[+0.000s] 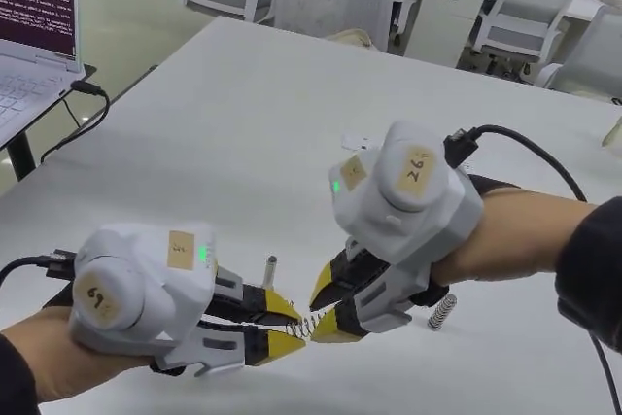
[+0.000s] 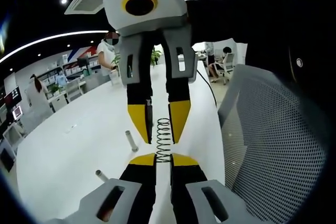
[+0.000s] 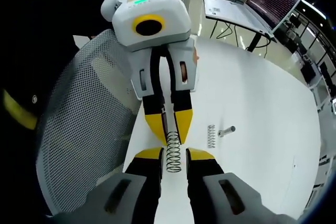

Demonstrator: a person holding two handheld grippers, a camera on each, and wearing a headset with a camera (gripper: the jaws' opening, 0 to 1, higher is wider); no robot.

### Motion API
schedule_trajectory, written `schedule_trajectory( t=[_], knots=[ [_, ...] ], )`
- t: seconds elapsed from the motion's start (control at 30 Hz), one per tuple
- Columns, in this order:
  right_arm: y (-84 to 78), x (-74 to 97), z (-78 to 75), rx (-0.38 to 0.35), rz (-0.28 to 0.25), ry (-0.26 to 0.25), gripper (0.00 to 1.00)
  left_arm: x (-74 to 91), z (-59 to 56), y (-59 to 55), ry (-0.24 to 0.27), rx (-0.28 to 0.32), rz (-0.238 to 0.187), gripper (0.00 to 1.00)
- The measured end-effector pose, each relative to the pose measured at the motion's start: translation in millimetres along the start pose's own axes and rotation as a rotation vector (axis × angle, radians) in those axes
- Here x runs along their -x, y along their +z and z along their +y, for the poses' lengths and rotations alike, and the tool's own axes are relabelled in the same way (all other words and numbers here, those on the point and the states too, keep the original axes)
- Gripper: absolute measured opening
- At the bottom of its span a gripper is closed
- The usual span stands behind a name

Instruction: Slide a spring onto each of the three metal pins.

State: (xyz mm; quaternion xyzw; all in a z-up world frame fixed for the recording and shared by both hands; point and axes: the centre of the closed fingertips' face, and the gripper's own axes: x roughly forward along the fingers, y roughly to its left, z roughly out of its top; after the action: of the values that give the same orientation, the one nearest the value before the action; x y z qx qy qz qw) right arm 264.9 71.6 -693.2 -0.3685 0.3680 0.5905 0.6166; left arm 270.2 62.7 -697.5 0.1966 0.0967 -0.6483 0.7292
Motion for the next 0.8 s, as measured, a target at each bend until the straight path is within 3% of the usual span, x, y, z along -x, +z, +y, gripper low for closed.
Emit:
schedule_trajectory(
  t=[0.37,0.47,0.8],
  knots=[
    [-9.3,-0.6,0.3,-0.035,-0.027,-0.012,0.15,3.9,3.0,5.0,0.013,0.016,-0.031,0.01],
    [-7.2,0.8,-2.1,-0.030,-0.036,-0.027,0.09,4.3,3.7,6.8,0.015,0.022,-0.039,0.02],
    [7.7,5.4,-1.9,-0.015,-0.056,-0.033,0.09,5.4,5.1,7.3,0.020,0.028,-0.043,0.02]
  ],
)
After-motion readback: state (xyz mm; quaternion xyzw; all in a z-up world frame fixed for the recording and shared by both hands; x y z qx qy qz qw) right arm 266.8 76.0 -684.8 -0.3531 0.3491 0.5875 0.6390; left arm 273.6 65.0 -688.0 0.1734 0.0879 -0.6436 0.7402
